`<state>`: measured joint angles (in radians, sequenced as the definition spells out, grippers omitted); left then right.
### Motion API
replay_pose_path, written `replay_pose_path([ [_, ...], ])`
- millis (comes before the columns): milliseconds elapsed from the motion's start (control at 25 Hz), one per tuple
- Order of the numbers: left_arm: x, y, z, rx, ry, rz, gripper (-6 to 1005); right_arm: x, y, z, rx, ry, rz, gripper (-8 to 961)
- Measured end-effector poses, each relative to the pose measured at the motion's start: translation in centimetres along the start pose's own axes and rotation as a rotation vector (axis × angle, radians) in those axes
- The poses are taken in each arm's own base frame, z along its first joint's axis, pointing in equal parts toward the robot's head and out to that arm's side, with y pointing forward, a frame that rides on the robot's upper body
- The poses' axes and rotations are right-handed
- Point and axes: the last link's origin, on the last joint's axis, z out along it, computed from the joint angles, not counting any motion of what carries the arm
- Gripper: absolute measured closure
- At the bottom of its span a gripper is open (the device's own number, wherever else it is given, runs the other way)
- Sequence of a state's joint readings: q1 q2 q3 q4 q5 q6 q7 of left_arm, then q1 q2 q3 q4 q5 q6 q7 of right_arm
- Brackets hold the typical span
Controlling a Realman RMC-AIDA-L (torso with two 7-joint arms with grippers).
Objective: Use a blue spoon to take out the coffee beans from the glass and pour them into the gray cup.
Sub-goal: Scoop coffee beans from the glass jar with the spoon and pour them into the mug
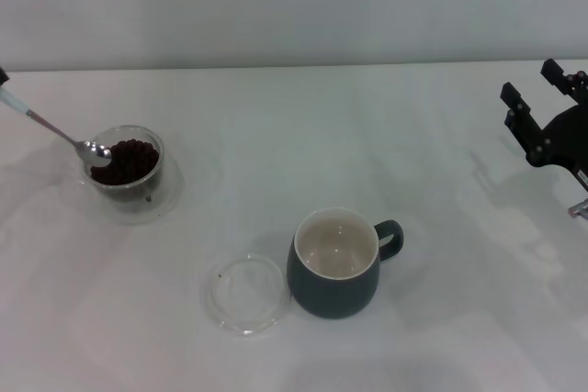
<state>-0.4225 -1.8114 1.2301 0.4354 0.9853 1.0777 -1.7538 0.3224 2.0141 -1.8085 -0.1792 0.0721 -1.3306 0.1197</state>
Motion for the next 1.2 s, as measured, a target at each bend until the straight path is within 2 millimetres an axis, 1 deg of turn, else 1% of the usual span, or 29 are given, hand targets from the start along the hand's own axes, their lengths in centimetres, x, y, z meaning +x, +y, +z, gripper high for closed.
replay_pose_path([
  [200, 0.1, 0.1, 1.5, 0.033, -0.030, 0.043, 871, 0.1, 0.0, 0.6, 0.003, 0.019, 0.000, 408],
  [440, -0.3, 0.5, 3.0, 0.053, -0.054, 0.080, 871, 0.0, 0.0, 1.3, -0.001, 0.022, -0.002, 408],
  [680, -0.6, 0.8, 3.6, 0.048, -0.060, 0.073, 871, -0.1, 0.0, 1.7, -0.002, 0.020, -0.003, 408],
  [1000, -1.5, 0.5, 4.4, 0.079, -0.088, 0.035, 871, -0.2, 0.2, 1.8, -0.008, 0.015, -0.002, 408],
  [1200, -1.6, 0.7, 4.7, 0.074, -0.072, 0.001, 872, -0.3, 0.1, 1.9, -0.004, 0.013, -0.004, 407],
])
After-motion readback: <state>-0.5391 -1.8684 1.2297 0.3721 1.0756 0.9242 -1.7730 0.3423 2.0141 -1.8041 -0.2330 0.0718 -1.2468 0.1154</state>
